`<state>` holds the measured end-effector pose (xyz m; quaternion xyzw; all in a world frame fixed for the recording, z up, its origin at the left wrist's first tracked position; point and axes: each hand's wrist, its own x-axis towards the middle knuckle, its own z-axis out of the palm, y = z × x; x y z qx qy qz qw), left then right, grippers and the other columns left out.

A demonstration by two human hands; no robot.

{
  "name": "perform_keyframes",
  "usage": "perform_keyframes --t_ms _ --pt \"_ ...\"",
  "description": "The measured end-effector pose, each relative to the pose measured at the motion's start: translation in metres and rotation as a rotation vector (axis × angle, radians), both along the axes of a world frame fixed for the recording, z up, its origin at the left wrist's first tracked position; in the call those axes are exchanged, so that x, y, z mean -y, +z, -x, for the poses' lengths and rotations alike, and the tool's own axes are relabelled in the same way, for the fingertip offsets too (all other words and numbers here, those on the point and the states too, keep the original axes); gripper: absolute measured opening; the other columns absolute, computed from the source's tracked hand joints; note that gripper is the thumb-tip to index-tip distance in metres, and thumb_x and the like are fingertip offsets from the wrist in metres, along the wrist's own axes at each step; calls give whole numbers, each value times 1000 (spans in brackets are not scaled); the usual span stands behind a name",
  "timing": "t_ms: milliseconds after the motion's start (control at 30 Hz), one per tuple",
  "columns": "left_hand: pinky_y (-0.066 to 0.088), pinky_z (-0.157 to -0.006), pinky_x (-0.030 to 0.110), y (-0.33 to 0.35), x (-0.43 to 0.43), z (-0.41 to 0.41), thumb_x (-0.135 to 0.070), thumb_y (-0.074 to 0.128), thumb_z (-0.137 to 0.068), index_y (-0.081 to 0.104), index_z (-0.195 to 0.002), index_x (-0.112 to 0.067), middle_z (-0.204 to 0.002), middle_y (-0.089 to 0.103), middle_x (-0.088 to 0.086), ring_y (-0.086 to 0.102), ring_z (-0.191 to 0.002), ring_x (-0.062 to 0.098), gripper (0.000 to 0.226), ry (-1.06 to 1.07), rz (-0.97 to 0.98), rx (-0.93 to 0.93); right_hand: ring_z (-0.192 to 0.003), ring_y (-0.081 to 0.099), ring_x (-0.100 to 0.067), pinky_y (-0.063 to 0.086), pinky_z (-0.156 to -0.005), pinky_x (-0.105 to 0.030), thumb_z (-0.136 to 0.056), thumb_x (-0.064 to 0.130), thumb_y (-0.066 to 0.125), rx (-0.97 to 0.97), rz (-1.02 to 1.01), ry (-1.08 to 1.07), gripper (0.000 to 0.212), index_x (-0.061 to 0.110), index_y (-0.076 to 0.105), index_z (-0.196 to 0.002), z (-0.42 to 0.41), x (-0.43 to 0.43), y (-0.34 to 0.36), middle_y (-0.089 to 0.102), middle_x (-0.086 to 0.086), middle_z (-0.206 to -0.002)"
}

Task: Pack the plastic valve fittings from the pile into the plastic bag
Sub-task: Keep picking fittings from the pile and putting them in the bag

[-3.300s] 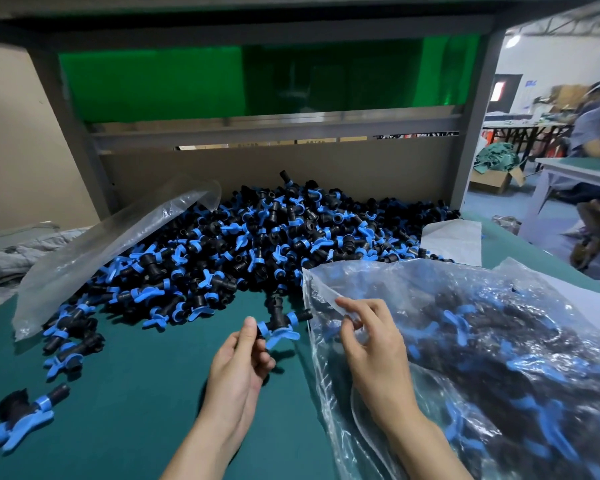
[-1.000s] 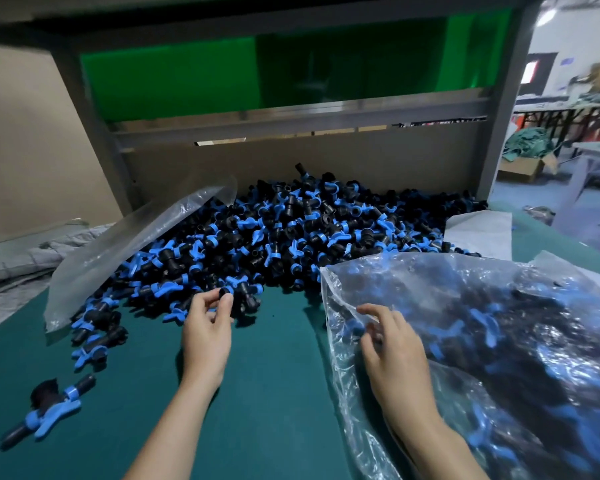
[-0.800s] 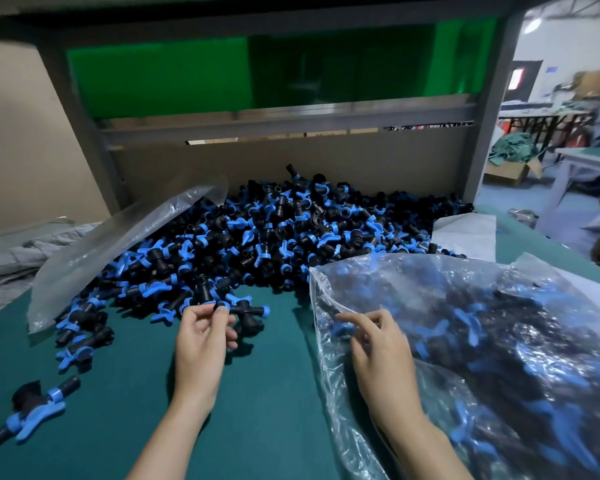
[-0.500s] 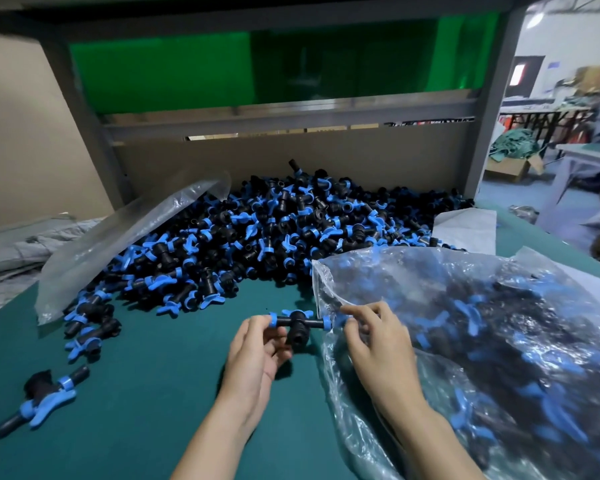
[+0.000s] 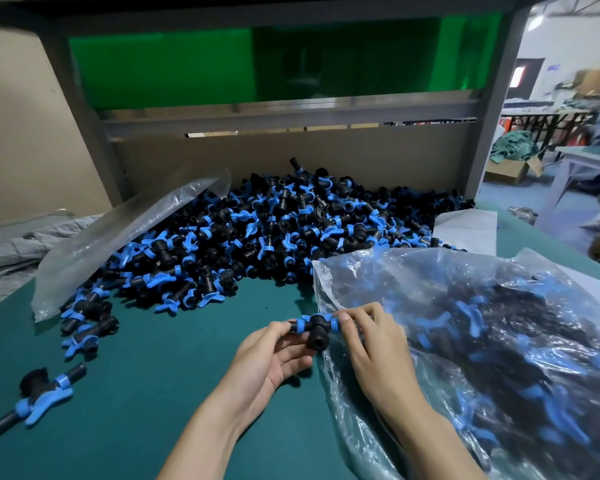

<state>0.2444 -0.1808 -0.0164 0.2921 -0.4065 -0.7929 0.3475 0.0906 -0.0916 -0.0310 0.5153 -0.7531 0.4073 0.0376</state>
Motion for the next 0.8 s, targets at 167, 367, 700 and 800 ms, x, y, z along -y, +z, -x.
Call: perform_keyframes --t_ms 167,367,700,800 --pt "56 -56 26 1 -2 2 -13 49 -99 68 -105 3 -87 73 17 70 -68 21 25 -5 72 67 -87 46 -9 35 -83 -33 -99 54 28 12 -6 -6 35 36 59 -99 1 1 -1 46 17 -93" --pt "55 -56 26 0 -4 4 -14 48 -100 60 -113 5 -84 73 16 70 -67 22 26 20 99 82 -81 43 -12 34 -78 -35 -98 57 25 2 -1 -18 31 37 45 -84 -1 1 -1 43 15 -84" --pt "56 -57 26 0 -4 4 -15 49 -99 58 -115 7 -84 72 19 68 -67 21 28 8 117 94 -79 43 -12 32 -76 -33 -98 56 25 -4 -18 -18 34 36 47 -83 0 0 -2 43 13 -83" --pt "56 -58 25 0 -4 4 -15 50 -99 58 -114 7 -83 72 18 68 -67 21 28 8 118 98 -78 43 -12 32 -76 -34 -98 55 25 -3 -14 -17 33 36 47 -83 0 0 -1 43 13 -82"
